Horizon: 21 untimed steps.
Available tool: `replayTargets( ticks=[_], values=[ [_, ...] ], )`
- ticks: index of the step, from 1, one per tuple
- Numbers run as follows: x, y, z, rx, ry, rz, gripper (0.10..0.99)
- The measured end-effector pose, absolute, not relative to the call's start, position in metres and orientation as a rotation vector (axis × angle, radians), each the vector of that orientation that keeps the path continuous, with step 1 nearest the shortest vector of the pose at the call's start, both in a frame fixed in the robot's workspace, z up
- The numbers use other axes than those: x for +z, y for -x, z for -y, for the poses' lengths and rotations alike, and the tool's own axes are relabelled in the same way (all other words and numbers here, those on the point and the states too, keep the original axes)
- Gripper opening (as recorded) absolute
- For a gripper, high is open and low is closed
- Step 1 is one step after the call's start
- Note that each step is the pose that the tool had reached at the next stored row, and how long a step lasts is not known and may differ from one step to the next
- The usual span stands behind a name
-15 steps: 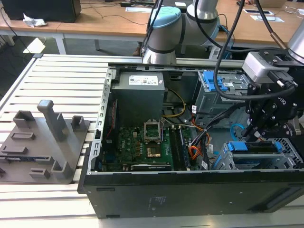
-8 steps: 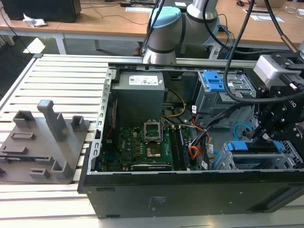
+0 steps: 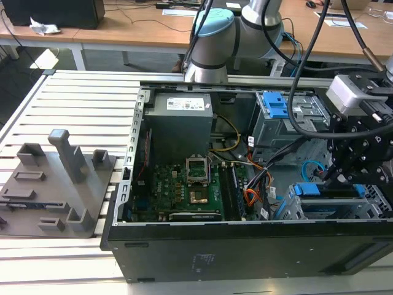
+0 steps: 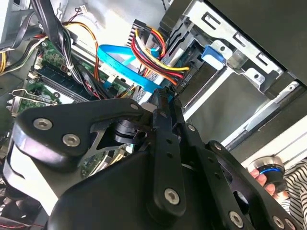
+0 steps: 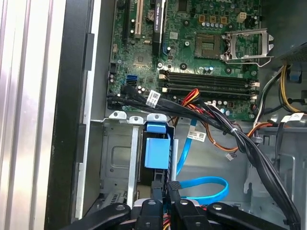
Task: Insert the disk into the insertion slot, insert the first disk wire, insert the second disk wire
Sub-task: 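Insert the second disk wire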
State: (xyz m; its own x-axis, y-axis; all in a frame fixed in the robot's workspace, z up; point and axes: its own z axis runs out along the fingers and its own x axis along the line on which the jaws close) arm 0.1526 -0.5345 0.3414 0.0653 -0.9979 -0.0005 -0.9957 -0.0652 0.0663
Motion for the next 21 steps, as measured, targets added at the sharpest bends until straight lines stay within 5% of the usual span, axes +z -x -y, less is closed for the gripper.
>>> replayTargets(
  ticks=[8,9,12,15,21],
  values=[
    [0.336,-0.152,0.537,-0.071,-2.258,2.114,0.176],
    [0.337,-0.152,0.537,-0.071,-2.258,2.114,0.239],
    [0.36,-0.152,0.537,-0.069,-2.259,2.115,0.239],
    [0.36,-0.155,0.537,-0.077,-2.257,2.112,0.106],
    [0.354,-0.169,0.537,-0.123,-2.238,2.089,0.106]
  ],
)
